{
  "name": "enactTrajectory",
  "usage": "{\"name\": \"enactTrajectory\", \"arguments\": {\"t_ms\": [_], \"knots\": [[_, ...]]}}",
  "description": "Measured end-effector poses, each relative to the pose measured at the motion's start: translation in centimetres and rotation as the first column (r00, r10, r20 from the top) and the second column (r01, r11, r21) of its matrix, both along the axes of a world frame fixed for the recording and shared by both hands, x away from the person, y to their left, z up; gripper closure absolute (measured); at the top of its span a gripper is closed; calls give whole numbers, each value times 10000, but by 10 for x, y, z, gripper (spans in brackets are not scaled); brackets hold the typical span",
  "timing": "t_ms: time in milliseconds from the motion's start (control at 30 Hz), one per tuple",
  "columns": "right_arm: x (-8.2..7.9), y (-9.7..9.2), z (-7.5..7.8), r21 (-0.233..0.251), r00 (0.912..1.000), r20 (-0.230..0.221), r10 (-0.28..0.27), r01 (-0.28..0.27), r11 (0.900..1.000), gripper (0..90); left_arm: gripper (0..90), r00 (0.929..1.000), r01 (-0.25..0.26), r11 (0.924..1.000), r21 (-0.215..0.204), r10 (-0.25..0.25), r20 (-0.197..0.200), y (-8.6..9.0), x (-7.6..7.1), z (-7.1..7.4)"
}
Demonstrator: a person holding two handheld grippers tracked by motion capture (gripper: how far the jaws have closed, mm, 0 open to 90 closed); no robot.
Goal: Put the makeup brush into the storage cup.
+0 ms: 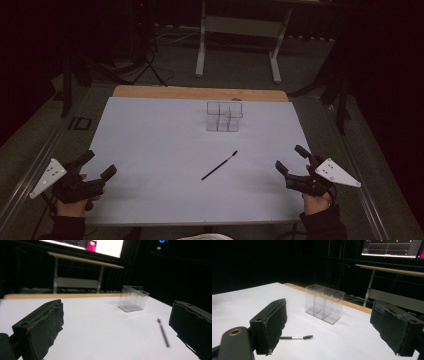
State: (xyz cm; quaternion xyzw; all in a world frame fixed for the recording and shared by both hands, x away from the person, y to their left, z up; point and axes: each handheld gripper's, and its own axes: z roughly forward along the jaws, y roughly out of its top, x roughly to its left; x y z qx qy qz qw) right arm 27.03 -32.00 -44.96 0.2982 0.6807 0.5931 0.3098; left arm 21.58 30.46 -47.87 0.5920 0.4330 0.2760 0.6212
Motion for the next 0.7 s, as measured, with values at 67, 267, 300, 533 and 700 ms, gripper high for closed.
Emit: {"name": "enactTrajectory", "arguments": {"t_ms": [67,267,300,533,700], "knots": [[1,-1,0,99,10000,-17,9,-9,10000,137,2,9996,-243,9992,323,247,-116,-2,1,1],[-1,1,2,124,9998,-1,183,-183,9998,138,3,9830,1218,9877,982,-1063,-1497,-12,7,15],[-1,2,2,174,9998,-18,222,-221,9996,138,3,9770,1625,9782,1292,-1413,-1595,-13,7,18],[0,6,3,110,9994,4,359,-360,9993,138,3,9524,2230,9615,1607,-1798,-2462,-16,17,40],[1,9,3,115,9987,-5,501,-501,9987,138,3,9245,2609,9421,2106,-1810,-3355,-20,23,53]]}}
